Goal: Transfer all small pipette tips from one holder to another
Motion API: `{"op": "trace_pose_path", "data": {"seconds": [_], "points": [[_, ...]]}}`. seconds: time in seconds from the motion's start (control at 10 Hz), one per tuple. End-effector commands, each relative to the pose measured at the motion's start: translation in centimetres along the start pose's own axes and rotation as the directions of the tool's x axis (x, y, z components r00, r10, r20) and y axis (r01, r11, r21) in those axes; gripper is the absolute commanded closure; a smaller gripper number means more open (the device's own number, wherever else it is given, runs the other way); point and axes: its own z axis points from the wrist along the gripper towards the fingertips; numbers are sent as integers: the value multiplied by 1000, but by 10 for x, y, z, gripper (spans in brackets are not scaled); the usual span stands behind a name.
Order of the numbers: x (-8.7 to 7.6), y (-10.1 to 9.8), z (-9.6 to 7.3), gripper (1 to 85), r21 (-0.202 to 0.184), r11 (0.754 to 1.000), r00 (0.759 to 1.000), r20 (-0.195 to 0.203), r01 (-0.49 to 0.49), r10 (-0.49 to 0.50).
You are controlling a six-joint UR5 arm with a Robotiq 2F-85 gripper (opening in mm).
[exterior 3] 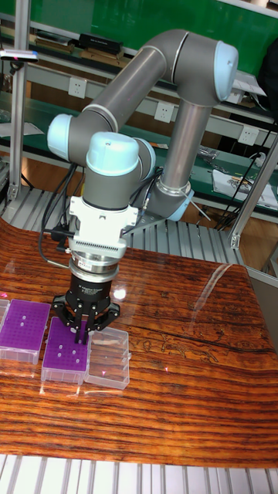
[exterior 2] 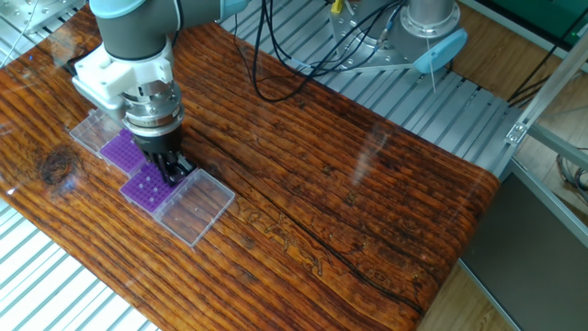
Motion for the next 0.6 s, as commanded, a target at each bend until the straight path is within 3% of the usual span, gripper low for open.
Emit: {"op": "trace_pose_path", "data": {"seconds": [0.0,0.5], "points": [[-2,-1,-2,710,-12,1000,1000,11,-16,16],[-6,0,-2,847,-7,999,999,28,-40,40]]}}
